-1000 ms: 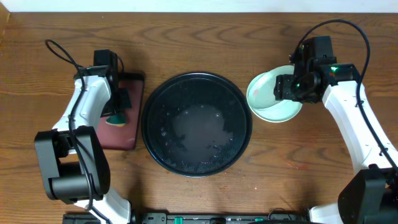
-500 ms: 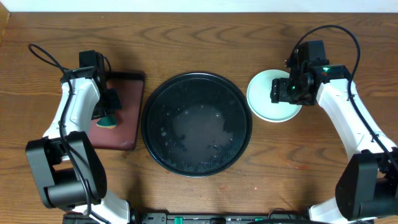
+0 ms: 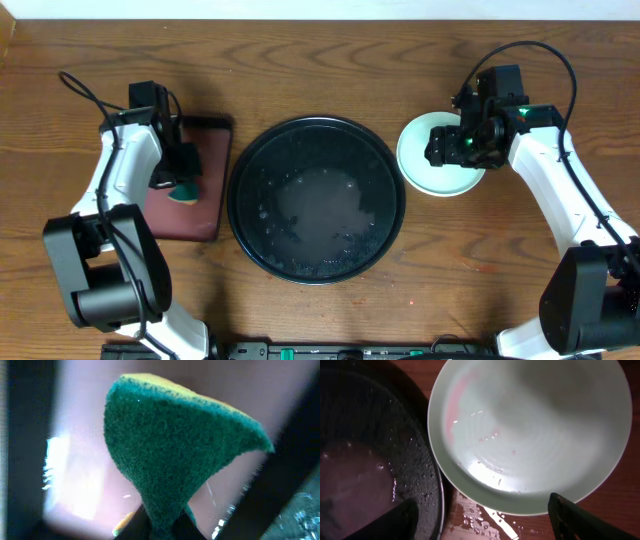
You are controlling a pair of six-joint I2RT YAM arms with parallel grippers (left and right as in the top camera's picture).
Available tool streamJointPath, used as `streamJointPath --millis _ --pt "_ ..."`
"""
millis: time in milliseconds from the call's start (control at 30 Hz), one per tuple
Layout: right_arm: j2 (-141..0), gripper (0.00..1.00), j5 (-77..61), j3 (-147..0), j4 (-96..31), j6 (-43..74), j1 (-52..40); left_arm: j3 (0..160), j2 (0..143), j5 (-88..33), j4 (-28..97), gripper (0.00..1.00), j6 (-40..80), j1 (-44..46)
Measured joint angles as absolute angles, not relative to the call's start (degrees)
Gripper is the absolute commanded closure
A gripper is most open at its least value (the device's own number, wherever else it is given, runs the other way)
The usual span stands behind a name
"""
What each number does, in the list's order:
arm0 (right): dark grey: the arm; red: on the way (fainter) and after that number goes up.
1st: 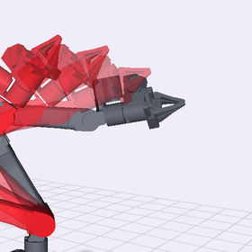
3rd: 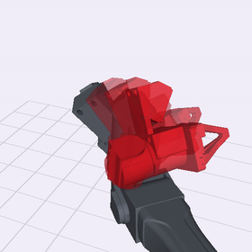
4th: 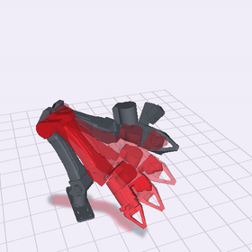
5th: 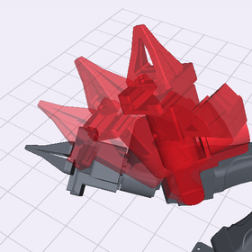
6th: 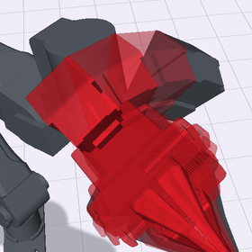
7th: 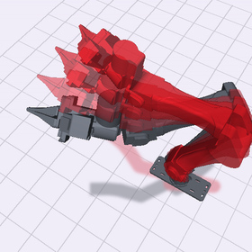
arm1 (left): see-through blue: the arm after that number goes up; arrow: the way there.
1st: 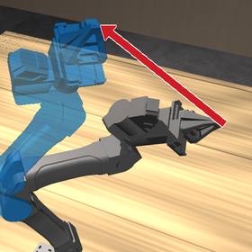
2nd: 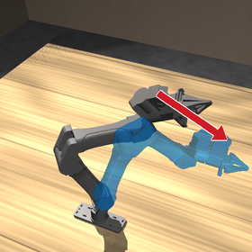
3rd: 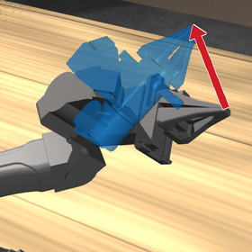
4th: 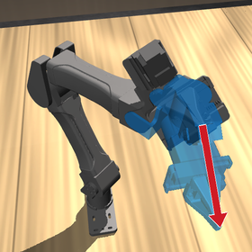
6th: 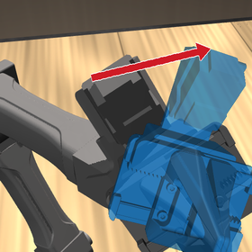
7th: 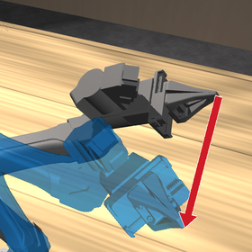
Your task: Clean dirty plates on tray and stack at the side
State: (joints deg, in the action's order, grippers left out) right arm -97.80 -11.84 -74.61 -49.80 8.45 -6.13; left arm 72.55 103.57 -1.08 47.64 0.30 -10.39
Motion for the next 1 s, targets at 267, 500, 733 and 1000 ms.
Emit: streamJointPath --millis 267,500,733,1000 --pt "-97.7 0.16 -12.0 -80.8 -55.5 8.2 -6.1 73.3 103.7 -5.3 51.2 0.27 -1.6 -10.4" --pt "-92.4 0.01 -12.1 -88.6 -61.8 7.0 -6.1 83.2 99.7 -6.1 59.7 0.27 -1.6 -10.4" --pt "-79.0 0.01 -12.1 -92.0 -63.0 7.0 -6.1 84.7 89.7 -6.1 60.2 0.26 -1.6 -10.4" --pt "-65.3 0.01 -12.0 -92.4 -62.2 7.0 -6.1 84.7 89.6 -6.1 60.3 0.26 -1.6 -10.4"
